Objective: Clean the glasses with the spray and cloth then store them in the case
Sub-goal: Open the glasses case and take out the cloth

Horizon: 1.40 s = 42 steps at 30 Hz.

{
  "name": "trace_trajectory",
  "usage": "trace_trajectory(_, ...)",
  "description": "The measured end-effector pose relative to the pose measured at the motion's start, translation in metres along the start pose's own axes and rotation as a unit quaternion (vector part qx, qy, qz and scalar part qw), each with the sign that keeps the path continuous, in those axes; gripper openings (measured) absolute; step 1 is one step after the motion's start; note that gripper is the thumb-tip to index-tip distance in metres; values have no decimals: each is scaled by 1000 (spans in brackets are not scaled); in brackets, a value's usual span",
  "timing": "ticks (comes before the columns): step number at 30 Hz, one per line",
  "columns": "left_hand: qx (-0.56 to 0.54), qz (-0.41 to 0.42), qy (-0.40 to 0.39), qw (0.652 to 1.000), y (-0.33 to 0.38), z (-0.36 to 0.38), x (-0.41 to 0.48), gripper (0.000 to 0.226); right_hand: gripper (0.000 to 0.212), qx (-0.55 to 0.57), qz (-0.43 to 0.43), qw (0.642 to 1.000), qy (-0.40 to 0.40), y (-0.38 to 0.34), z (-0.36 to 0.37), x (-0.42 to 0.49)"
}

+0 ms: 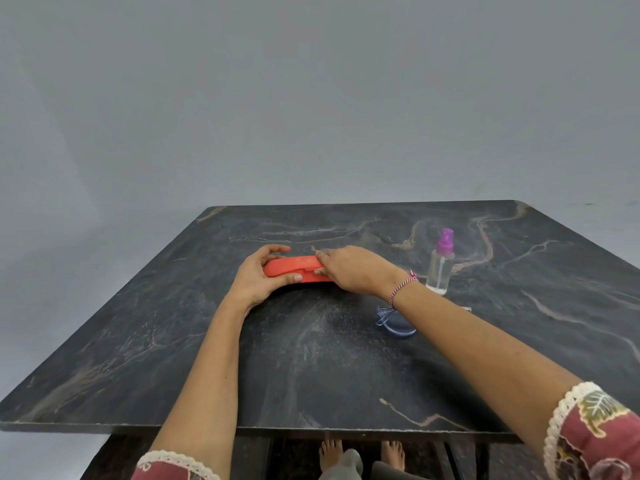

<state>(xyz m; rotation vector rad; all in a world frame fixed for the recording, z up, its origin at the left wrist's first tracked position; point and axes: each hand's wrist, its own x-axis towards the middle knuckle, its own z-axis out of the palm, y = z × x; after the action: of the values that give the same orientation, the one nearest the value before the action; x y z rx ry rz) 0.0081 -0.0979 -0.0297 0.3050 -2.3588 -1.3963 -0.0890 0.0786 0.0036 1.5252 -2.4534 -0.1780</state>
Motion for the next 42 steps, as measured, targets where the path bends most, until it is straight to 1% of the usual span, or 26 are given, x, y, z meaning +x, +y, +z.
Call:
trace_trajectory(2,-7,-1,-3,1000,0,1,1,62,49,6,5,1000,5,1,-1,1)
trace_trajectory(4,-16,-5,-1,1000,1,1,1,66,48,8,6,1000,2,3,-3,2)
trace_trajectory(6,-21,-11,-4,1000,1,1,0,79,46,34,4,999,0,6,-5,2)
trace_trajectory(8,-14,-14,-13,1000,1,0,-1,97,44,105,15,994,5,12,-9,3)
trace_trajectory(9,-5,-14,-20,1000,1,0,-2,104,42,156,32,987,12,16,-12,3)
trace_trajectory(11,4,-17,-29,999,1,0,-4,111,39,234,67,969,33,22,-16,5)
trace_trajectory(16,33,-8,-40,999,4,2,-5,129,38,333,143,927,92,25,-17,15)
trace_trajectory(19,37,-4,-48,998,7,3,-5,132,36,354,191,906,135,28,-15,22)
trace_trajectory(22,43,-8,-53,998,9,3,-5,128,30,358,227,892,159,29,-11,31)
trace_trajectory(24,50,-14,-53,997,9,3,-4,126,25,355,223,891,174,28,-7,35)
trace_trajectory(25,52,-15,-53,997,10,3,-4,126,20,326,211,901,192,27,-6,34)
trace_trajectory(26,55,-16,-52,997,10,4,-4,126,15,262,193,919,224,25,-5,31)
trace_trajectory(27,58,-18,-51,997,9,4,-4,126,10,176,175,933,260,22,-6,27)
trace_trajectory(28,62,-19,-50,997,9,4,-3,126,7,103,159,935,298,19,-7,22)
trace_trajectory(29,66,-21,-49,996,9,4,-4,126,6,69,144,933,322,16,-7,16)
trace_trajectory(30,68,-21,-48,996,9,4,-4,126,4,72,137,938,309,14,-7,10)
trace_trajectory(31,72,-21,-47,996,9,4,-3,126,5,90,141,948,271,13,-5,5)
trace_trajectory(33,80,-20,-44,996,9,5,-3,126,14,96,170,971,136,13,1,-1)
trace_trajectory(34,84,-20,-42,995,9,5,-3,125,18,81,183,976,84,14,4,-1)
trace_trajectory(35,88,-22,-39,995,8,4,-2,125,23,68,190,978,56,14,7,-2)
trace_trajectory(37,94,-25,-39,994,6,2,-1,122,26,57,200,977,41,13,7,-2)
trace_trajectory(39,89,-32,-40,995,6,0,0,113,24,40,203,977,43,11,5,-1)
trace_trajectory(40,82,-30,-26,996,7,0,1,104,25,31,199,978,44,9,4,-1)
trace_trajectory(41,75,-21,4,997,8,-1,1,92,26,23,195,979,48,9,3,-1)
trace_trajectory(42,75,-3,51,996,9,0,2,76,27,15,191,980,48,7,2,-2)
